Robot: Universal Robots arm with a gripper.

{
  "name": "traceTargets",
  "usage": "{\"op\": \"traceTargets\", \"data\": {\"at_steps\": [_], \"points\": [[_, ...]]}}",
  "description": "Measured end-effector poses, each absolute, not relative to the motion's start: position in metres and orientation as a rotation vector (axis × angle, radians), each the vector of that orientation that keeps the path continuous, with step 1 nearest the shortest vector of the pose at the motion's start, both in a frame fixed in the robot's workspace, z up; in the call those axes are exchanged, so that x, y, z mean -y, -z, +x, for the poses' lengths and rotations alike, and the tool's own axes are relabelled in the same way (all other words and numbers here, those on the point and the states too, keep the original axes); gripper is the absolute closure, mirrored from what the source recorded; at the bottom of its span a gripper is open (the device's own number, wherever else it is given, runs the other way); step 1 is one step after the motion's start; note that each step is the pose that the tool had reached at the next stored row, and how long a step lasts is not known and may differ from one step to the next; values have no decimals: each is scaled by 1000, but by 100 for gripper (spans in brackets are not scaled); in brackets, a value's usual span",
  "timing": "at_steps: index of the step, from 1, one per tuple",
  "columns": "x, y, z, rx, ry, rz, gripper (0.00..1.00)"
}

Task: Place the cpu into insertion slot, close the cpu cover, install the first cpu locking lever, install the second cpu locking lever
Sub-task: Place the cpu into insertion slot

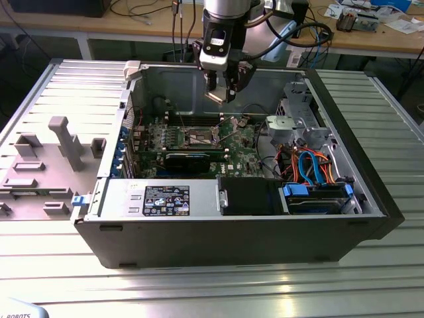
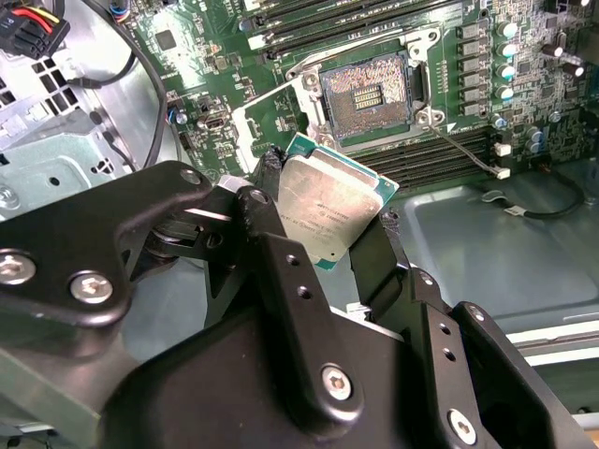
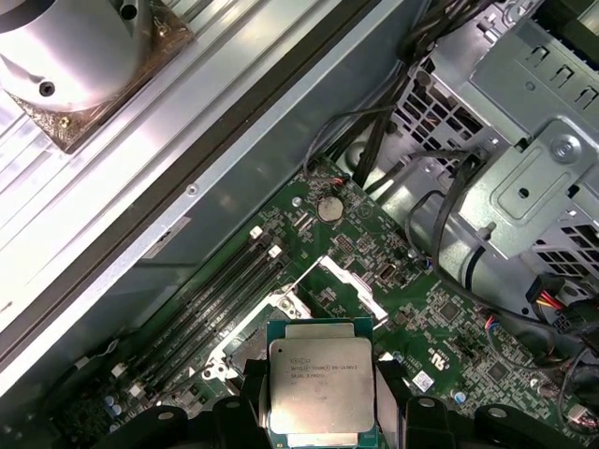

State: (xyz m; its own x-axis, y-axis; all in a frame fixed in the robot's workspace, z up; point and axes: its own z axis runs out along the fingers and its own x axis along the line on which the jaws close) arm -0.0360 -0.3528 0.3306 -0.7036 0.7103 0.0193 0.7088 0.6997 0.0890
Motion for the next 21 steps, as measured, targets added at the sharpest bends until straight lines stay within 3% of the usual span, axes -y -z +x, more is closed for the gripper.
{"op": "traceTargets", "data": {"at_steps": [21], "points": [[353,-330,-36,-2871,-140,1224,46]]}}
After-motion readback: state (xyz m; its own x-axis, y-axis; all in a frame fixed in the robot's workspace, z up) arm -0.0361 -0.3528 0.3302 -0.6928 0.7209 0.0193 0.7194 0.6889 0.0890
